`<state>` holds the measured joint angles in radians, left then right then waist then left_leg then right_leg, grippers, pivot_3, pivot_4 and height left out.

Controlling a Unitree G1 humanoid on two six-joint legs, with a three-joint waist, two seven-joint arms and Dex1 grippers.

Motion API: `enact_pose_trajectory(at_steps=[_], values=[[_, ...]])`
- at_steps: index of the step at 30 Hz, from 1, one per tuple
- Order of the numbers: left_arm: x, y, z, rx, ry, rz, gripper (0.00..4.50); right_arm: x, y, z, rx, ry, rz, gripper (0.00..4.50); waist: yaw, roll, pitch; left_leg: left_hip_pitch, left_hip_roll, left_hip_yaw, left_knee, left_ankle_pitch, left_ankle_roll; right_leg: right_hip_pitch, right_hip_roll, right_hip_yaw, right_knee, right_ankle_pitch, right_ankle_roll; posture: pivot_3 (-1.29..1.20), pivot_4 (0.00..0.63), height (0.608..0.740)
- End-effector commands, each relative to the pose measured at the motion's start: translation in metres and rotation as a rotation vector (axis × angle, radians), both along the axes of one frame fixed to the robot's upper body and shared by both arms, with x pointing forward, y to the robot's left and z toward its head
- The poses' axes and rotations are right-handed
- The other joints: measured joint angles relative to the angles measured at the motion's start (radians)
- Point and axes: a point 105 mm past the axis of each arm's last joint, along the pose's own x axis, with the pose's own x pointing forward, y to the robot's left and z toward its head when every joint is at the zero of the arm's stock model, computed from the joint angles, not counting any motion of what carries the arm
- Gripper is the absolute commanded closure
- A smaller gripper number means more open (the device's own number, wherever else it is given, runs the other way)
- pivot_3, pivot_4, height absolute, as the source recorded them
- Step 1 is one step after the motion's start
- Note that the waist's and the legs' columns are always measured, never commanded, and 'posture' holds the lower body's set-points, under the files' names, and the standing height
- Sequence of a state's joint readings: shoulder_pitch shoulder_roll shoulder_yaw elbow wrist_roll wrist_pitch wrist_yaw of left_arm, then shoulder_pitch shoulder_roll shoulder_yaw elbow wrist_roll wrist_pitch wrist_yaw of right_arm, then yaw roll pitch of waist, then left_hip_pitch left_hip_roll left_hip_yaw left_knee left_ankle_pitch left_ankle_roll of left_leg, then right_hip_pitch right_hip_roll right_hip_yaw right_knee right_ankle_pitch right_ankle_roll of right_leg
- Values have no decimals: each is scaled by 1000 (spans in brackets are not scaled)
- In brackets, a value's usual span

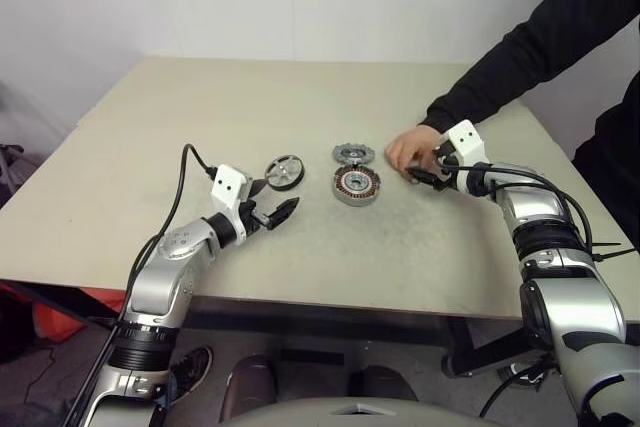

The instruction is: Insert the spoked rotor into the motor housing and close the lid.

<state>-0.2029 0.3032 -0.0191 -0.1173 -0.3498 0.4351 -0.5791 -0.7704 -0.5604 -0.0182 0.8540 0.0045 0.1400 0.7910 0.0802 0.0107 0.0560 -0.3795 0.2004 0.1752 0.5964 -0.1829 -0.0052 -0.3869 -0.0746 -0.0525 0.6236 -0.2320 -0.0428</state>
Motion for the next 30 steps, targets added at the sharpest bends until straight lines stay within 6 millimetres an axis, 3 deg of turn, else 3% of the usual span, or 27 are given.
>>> enact_pose_trajectory(at_steps=[1,30], values=[[2,2,11,0,-51,8,0,7,3,23,9,-74,11,326,0,0,0,0,0,0,0,0,0,0,0,0,0,0,0,0,0,740],[6,3,10,3,-48,25,0,10,-5,28,-4,-99,-21,326,-1,0,0,0,0,0,0,0,0,0,0,0,0,0,0,0,0,740]])
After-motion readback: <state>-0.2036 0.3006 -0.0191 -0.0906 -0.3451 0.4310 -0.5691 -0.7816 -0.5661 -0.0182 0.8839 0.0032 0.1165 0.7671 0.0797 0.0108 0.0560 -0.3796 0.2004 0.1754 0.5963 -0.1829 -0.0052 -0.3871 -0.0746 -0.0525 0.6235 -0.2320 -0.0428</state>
